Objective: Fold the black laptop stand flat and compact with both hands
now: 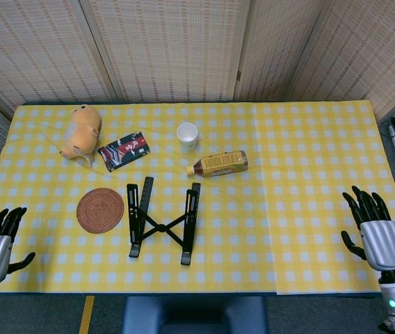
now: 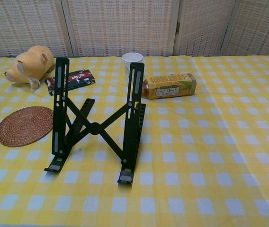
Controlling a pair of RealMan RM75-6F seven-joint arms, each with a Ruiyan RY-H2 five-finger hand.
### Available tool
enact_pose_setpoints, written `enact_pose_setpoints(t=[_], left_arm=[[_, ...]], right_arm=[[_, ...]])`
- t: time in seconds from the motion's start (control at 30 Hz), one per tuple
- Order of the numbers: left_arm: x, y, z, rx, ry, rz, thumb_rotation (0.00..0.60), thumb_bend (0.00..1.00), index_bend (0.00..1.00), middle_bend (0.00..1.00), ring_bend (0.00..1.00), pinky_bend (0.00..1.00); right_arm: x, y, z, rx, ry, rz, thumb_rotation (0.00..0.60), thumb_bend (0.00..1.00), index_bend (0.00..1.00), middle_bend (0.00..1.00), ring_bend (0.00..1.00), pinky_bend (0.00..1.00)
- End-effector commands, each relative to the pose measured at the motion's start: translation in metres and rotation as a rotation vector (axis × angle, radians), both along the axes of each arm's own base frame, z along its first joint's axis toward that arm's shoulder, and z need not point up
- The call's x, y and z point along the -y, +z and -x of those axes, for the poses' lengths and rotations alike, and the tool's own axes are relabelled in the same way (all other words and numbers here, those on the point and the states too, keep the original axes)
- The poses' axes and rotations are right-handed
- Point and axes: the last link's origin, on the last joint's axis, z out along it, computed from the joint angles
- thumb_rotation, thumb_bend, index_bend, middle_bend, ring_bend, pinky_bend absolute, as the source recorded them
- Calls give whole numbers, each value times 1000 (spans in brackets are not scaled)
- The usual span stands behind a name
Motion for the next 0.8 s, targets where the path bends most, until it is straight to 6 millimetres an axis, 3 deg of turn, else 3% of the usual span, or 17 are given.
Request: enact_pose_setpoints(t=[0.03, 0.4, 0.8], left_arm=[[-2, -1, -1, 3, -8, -1, 600, 229, 68, 116, 60, 1], [-22, -5, -16, 77, -98, 55, 600, 229, 68, 116, 60, 6], [-80, -28, -53, 320, -138, 294, 600, 228, 39, 116, 54, 18]], right_arm=[[0, 0, 0, 0, 0, 1, 600, 401, 0, 2, 56, 0], [-3, 3, -7, 32, 32, -17, 600, 395, 0, 7, 59, 0], [-1, 7, -20, 56, 92, -53, 600, 394, 0, 8, 62, 0]])
